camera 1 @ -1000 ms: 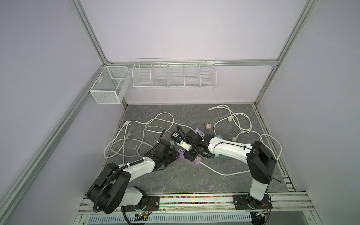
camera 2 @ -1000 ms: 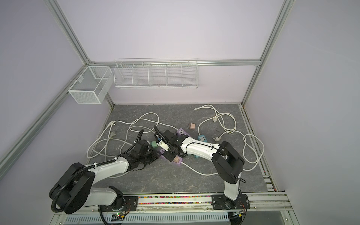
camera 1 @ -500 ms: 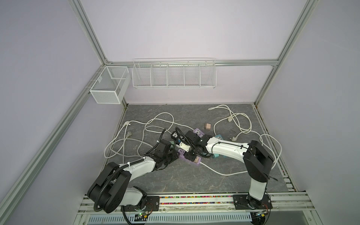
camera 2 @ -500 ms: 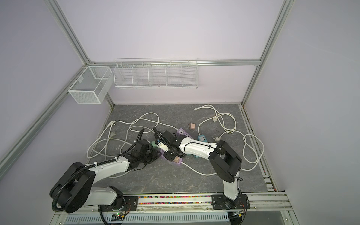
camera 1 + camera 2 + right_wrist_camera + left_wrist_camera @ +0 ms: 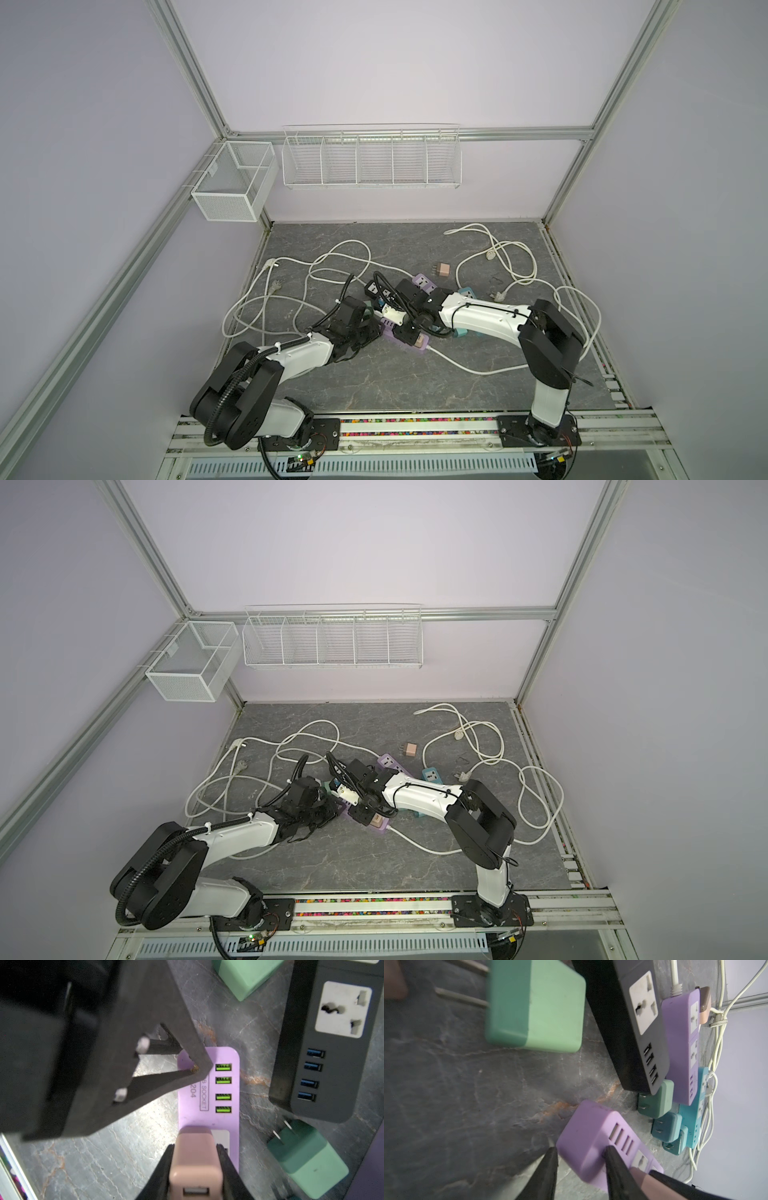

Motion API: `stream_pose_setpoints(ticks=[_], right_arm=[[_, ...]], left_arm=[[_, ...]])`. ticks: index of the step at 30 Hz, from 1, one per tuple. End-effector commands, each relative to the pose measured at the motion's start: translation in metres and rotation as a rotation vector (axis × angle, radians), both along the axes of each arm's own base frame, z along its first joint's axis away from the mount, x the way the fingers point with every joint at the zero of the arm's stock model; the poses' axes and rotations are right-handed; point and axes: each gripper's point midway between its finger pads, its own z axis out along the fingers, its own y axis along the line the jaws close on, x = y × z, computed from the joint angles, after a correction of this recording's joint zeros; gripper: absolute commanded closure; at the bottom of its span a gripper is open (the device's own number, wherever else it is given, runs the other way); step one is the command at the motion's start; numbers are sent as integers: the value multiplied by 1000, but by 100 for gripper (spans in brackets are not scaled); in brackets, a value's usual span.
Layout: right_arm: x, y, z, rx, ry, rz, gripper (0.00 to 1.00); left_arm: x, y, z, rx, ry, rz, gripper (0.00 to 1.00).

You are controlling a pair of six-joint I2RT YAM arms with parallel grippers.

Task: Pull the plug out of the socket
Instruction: 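Close the right gripper on the pink adapter while the left holds the S204 strip, then pull the pink adapter off the S204 strip with the right gripper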

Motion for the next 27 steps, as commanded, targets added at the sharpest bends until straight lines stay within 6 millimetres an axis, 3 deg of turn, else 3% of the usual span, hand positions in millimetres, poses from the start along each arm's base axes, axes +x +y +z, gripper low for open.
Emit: stream_pose_setpoints(ticks=[1, 12, 20, 25, 27], right_arm=[[-4, 8, 15, 61, -29, 53, 71], [12, 4, 32, 101, -99, 24, 74], [-3, 15, 36, 159, -55, 63, 75], [4, 9, 37, 146, -101, 57, 76], [6, 9, 42, 161, -91, 53, 76]], left_arm=[[-32, 28, -46, 139, 167, 30, 62], [-39, 29, -53, 137, 199, 27, 65], [-41, 32, -55, 154, 202, 33, 67], [-43, 36, -58, 178, 209, 38, 68], [-45, 29, -57, 151, 208, 5, 68]])
